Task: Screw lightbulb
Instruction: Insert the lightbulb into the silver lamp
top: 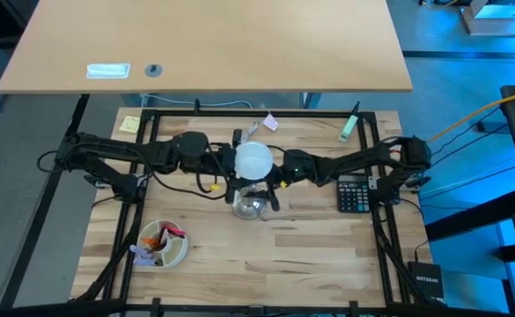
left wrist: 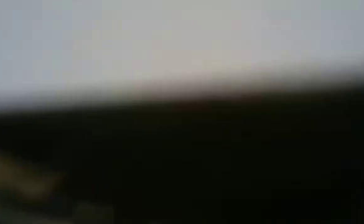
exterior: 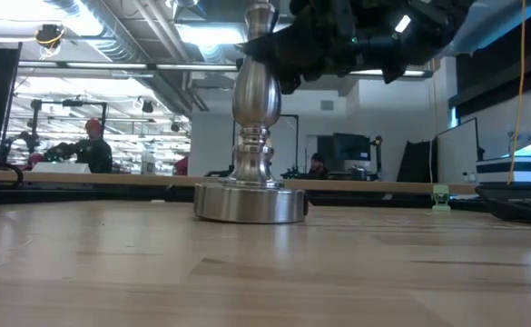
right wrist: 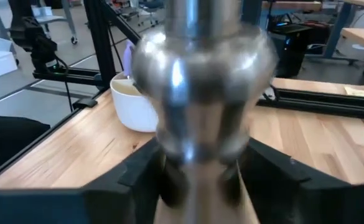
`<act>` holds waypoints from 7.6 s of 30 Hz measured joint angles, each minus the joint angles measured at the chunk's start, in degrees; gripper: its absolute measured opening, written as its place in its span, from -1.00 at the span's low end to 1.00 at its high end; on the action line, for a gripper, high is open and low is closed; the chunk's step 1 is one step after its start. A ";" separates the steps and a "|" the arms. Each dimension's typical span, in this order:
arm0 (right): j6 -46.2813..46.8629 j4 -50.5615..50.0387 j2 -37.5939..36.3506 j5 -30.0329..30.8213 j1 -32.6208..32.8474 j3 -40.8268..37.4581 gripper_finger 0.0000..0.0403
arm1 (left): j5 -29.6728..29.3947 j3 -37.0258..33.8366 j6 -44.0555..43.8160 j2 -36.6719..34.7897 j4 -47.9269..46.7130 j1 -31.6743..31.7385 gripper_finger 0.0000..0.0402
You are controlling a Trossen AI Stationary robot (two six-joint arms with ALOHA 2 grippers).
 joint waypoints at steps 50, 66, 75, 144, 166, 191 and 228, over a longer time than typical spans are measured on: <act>0.54 -12.73 -15.06 46.80 -2.36 -0.15 -0.21 | -53.36 2.14 4.69 6.07 19.97 -7.50 0.51; -0.76 -10.64 -12.76 45.25 -2.34 -0.12 -0.21 | -50.12 2.14 4.61 7.45 25.73 -1.25 0.51; -0.71 -10.84 -11.98 43.77 -2.29 -0.11 -0.21 | -47.67 2.14 5.68 7.45 26.17 1.25 0.51; -0.94 -15.15 -19.66 -6.13 0.04 2.69 -0.27 | -4.37 1.97 3.10 -1.00 12.84 -4.09 0.45; -0.40 -18.44 -15.49 41.81 0.00 2.43 -0.27 | -51.56 2.03 2.78 1.33 12.36 -6.72 0.36; -1.02 -17.21 -14.93 43.86 0.00 2.43 -0.27 | -50.22 2.10 -2.46 1.63 15.90 -1.79 0.36; -1.06 -16.02 -17.07 5.73 0.00 3.65 -0.28 | -24.63 2.25 -0.05 0.47 13.30 -5.50 -0.32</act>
